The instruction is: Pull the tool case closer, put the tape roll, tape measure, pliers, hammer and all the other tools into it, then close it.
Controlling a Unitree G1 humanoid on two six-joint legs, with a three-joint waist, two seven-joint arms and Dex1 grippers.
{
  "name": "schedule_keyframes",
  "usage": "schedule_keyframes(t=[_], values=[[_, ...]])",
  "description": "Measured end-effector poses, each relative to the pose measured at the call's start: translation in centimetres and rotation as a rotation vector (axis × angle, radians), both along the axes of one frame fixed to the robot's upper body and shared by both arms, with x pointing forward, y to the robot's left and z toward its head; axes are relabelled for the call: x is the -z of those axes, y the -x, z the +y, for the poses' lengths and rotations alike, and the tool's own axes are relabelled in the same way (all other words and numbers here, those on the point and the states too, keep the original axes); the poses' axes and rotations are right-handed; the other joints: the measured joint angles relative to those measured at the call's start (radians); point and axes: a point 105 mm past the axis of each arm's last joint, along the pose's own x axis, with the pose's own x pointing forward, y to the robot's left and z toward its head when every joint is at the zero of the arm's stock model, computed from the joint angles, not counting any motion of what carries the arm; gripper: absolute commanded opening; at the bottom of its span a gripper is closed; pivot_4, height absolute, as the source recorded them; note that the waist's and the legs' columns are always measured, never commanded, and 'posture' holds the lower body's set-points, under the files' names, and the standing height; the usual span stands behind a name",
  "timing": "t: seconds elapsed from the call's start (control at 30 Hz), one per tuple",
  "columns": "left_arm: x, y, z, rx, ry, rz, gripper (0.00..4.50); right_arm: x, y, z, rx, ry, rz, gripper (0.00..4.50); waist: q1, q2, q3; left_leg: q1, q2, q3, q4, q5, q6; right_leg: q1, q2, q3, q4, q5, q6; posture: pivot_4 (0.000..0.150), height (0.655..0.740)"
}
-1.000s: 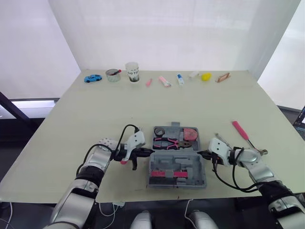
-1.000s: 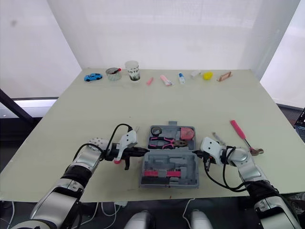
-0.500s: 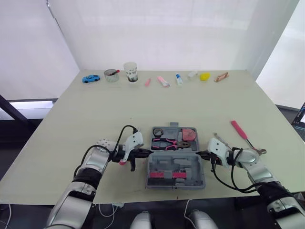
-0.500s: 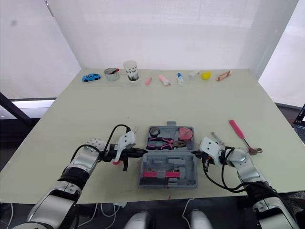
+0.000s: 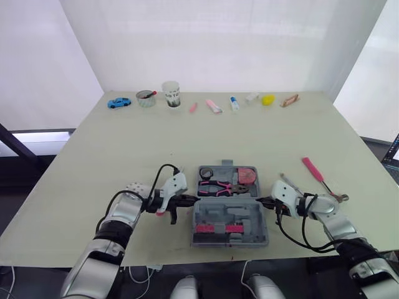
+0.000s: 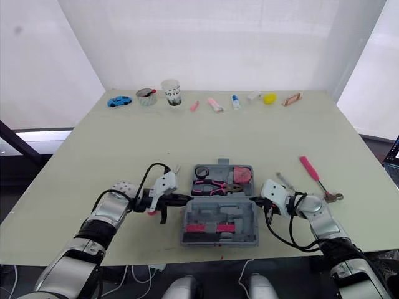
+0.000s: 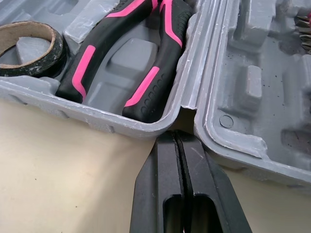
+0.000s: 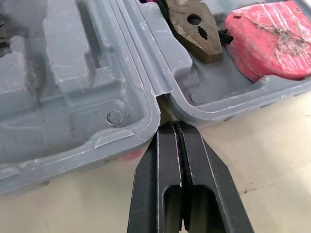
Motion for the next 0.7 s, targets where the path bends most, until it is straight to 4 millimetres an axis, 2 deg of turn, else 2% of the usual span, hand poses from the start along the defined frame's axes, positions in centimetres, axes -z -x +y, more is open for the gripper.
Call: schedule_keyframes(t=[0.13, 0.33, 0.5, 0.7], values=[[0.2, 0.3, 0.1, -0.009, 0.025, -0.004, 0.04, 0.0, 0.1, -0.9, 0.062, -0.027, 0.001, 0.0, 0.003, 0.0, 0.0, 0.0, 0.0, 0.0, 0.0, 0.0, 0.0, 0.0, 0.0, 0.0, 0.0, 0.0, 0.0, 0.15, 0.74], [-0.2, 0.7, 0.8, -0.072, 0.103, -0.026, 0.04, -0.6, 0.5, -3.4, 0.175, -0.072, -0.015, 0.0, 0.004, 0.0, 0.0, 0.0, 0.0, 0.0, 0.0, 0.0, 0.0, 0.0, 0.0, 0.0, 0.0, 0.0, 0.0, 0.15, 0.74], [-3.2, 1.0, 0.5, -0.07, 0.225, -0.095, 0.04, -2.0, 0.9, -3.8, 0.233, -0.16, -0.06, 0.0, 0.003, 0.0, 0.0, 0.0, 0.0, 0.0, 0.0, 0.0, 0.0, 0.0, 0.0, 0.0, 0.0, 0.0, 0.0, 0.15, 0.74], [-5.3, 1.9, 0.8, -0.081, 0.344, -0.1, 0.04, -3.4, 1.3, -4.6, 0.298, -0.237, -0.101, 0.0, 0.004, 0.0, 0.0, 0.0, 0.0, 0.0, 0.0, 0.0, 0.0, 0.0, 0.0, 0.0, 0.0, 0.0, 0.0, 0.15, 0.74]])
